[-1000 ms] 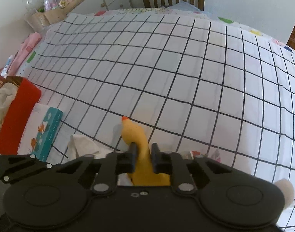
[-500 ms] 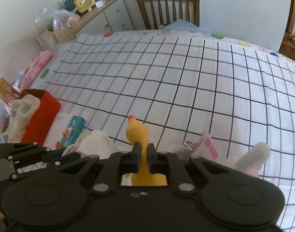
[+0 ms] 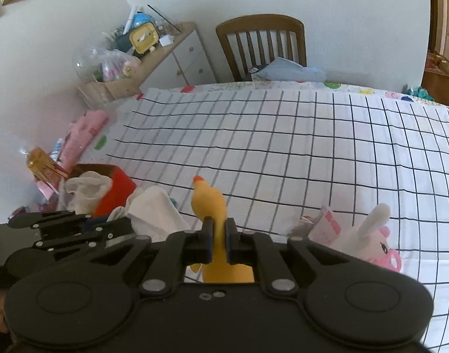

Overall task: Organize soft objects
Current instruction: 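Carry the white cloth with the left tool while the right tool carries the chicken to the tin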

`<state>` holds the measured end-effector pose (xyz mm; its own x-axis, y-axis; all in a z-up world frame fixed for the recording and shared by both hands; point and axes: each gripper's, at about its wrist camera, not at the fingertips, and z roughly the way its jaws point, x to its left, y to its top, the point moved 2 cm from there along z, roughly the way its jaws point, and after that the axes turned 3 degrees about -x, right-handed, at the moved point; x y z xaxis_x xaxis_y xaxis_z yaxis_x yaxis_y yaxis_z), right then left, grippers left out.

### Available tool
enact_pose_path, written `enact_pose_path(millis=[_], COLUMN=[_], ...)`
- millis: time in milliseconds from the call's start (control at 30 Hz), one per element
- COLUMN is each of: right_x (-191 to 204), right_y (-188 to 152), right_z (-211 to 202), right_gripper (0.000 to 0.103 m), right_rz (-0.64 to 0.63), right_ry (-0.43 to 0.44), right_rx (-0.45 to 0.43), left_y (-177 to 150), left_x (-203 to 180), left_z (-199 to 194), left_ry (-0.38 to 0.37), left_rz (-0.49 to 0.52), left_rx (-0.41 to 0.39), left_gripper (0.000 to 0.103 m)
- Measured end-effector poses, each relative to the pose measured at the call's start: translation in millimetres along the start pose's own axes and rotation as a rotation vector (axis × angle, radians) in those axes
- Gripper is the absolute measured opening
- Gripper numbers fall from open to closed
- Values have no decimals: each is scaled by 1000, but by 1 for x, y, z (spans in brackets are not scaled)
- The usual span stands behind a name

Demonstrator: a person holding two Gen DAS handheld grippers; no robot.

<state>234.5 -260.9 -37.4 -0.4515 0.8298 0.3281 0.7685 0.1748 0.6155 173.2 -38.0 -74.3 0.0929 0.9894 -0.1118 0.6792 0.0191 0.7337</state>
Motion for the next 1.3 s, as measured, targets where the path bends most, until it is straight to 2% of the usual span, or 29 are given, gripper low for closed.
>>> enact_pose_path(millis=[267, 467, 1000, 1300], right_x=[37, 79, 180, 214], right_y=[8, 17, 35, 42], right_z=[-15, -13, 29, 61], right_gripper=[7, 7, 7, 7], right_rz=[-26, -62, -129, -106], right_ry=[52, 103, 201, 224], right_rx=[-24, -37, -31, -24], left_y=[10, 13, 13, 7], left_x=[32, 61, 161, 209], left_z=[-31, -54, -99, -98], left_ry=[13, 52, 174, 250], left_rz=[-25, -38, -101, -109], left_rx=[-20, -42, -75, -58], left_gripper=[9, 9, 9, 9])
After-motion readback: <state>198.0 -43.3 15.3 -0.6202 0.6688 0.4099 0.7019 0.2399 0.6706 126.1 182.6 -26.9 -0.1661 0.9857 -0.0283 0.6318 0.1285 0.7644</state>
